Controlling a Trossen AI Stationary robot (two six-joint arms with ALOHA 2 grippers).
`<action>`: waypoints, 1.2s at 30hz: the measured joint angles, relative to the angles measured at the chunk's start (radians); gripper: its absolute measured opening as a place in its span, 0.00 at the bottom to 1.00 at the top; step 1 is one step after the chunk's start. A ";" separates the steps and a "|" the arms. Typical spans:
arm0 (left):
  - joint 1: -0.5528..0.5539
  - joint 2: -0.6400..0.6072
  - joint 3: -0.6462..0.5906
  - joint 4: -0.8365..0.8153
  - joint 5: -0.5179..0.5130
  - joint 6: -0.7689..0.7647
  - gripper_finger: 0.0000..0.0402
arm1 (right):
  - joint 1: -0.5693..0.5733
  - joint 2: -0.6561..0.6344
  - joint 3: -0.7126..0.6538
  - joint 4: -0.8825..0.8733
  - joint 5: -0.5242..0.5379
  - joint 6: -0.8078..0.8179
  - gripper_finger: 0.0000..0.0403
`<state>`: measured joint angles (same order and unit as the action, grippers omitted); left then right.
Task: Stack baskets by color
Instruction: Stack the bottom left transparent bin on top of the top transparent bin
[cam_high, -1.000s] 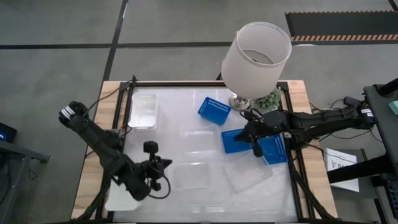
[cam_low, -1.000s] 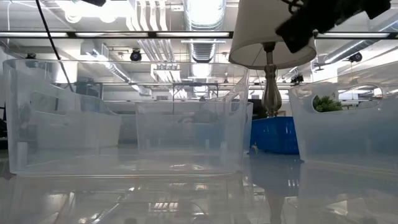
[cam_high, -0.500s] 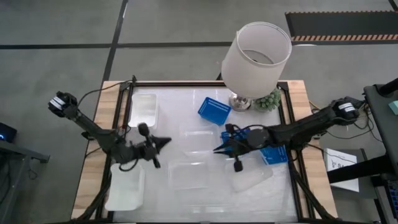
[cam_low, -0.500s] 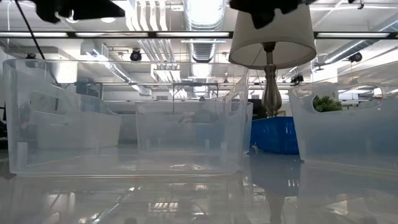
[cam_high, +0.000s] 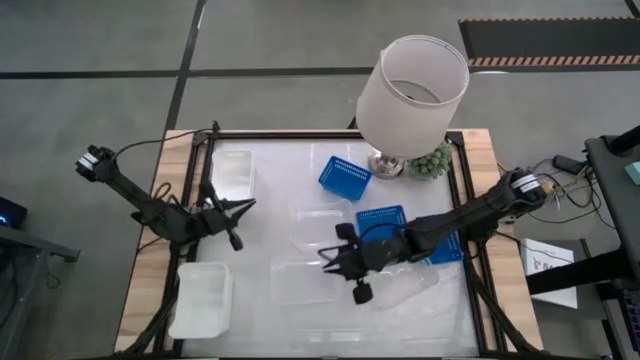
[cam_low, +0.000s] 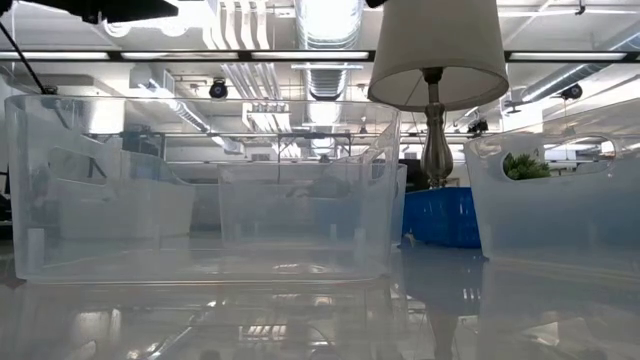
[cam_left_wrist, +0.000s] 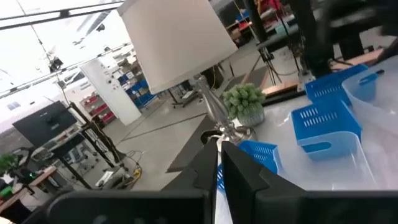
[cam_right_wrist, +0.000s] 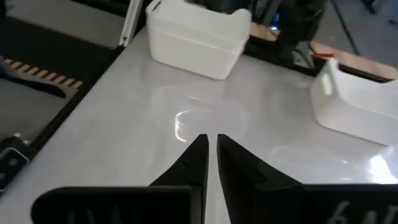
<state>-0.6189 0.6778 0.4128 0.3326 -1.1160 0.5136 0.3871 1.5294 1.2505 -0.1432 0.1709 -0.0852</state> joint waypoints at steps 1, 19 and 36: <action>0.000 -0.007 -0.001 0.001 0.000 -0.002 0.01 | 0.008 0.019 0.026 -0.021 0.008 0.012 0.07; 0.000 0.083 -0.011 -0.001 0.004 0.013 0.01 | 0.078 0.326 0.480 -0.447 0.041 0.288 0.07; -0.005 -0.029 0.037 0.006 0.014 0.148 0.01 | 0.069 0.594 0.879 -0.788 0.006 0.347 0.23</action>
<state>-0.6235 0.6489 0.4500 0.3382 -1.1022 0.6613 0.4557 2.1233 2.1293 -0.9310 0.1764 0.2616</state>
